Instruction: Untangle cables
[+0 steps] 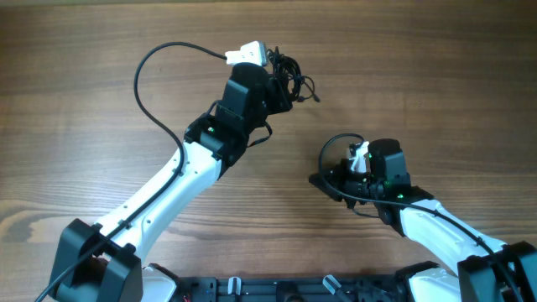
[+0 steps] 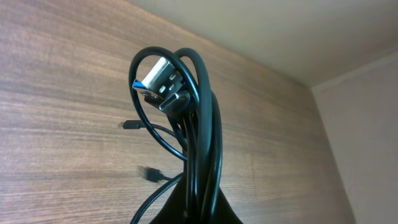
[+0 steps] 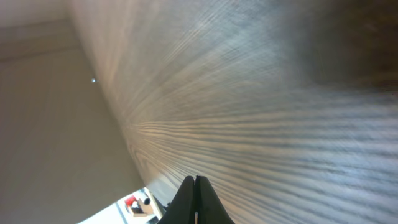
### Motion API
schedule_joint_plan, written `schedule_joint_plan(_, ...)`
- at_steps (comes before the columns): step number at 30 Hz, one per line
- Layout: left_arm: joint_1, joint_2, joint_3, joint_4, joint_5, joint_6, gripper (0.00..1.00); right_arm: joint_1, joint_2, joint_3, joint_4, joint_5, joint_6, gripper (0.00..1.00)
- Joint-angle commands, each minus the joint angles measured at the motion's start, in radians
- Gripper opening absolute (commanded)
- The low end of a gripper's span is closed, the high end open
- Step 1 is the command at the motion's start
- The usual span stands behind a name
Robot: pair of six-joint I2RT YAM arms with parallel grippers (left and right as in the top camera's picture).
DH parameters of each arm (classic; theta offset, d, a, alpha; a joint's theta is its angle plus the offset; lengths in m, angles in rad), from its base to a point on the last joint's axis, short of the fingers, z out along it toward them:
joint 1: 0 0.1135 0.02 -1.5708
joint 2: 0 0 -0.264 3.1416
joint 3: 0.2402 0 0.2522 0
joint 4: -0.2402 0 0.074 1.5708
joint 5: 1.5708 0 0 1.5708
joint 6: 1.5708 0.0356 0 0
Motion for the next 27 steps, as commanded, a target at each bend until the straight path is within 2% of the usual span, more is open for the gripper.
schedule_joint_plan(1, 0.000, -0.025, 0.014, -0.027, 0.127, 0.098, 0.04, -0.016, 0.004, 0.003, 0.080, -0.022, -0.103, 0.04)
schedule_joint_plan(4, 0.000, -0.025, 0.014, -0.064, 0.241, 0.286, 0.04, -0.100, 0.003, 0.003, 0.100, -0.052, -0.114, 0.05)
schedule_joint_plan(5, 0.000, -0.025, 0.014, -0.077, 0.241, 0.365, 0.04, -0.145, 0.003, 0.003, 0.114, -0.086, -0.162, 0.08)
schedule_joint_plan(7, 0.000, -0.025, 0.014, -0.082, 0.243, 0.502, 0.04, -0.257, 0.003, 0.003, 0.154, -0.177, -0.255, 0.20)
schedule_joint_plan(10, 0.000, -0.025, 0.014, -0.084, 0.249, 0.595, 0.04, -0.297, 0.004, 0.003, 0.216, -0.205, -0.312, 0.35)
schedule_joint_plan(11, -0.001, -0.025, 0.014, -0.087, 0.257, 0.614, 0.04, -0.294, 0.004, 0.003, 0.247, -0.204, -0.313, 0.39)
schedule_joint_plan(15, 0.000, -0.025, 0.013, -0.091, 0.420, 0.624, 0.04, -0.294, 0.004, 0.003, 0.373, -0.107, -0.314, 0.42)
schedule_joint_plan(17, -0.001, -0.025, 0.013, -0.100, 0.457, 0.624, 0.04, -0.294, 0.004, 0.003, 0.409, -0.095, -0.371, 0.44)
schedule_joint_plan(23, 0.000, -0.025, 0.013, -0.135, 0.496, 0.616, 0.04, -0.268, 0.004, 0.003, 0.446, -0.174, -0.496, 0.43)
schedule_joint_plan(27, 0.000, -0.025, 0.013, -0.135, 0.496, 0.616, 0.04, -0.218, 0.006, 0.003, 0.449, -0.163, -0.525, 0.42)
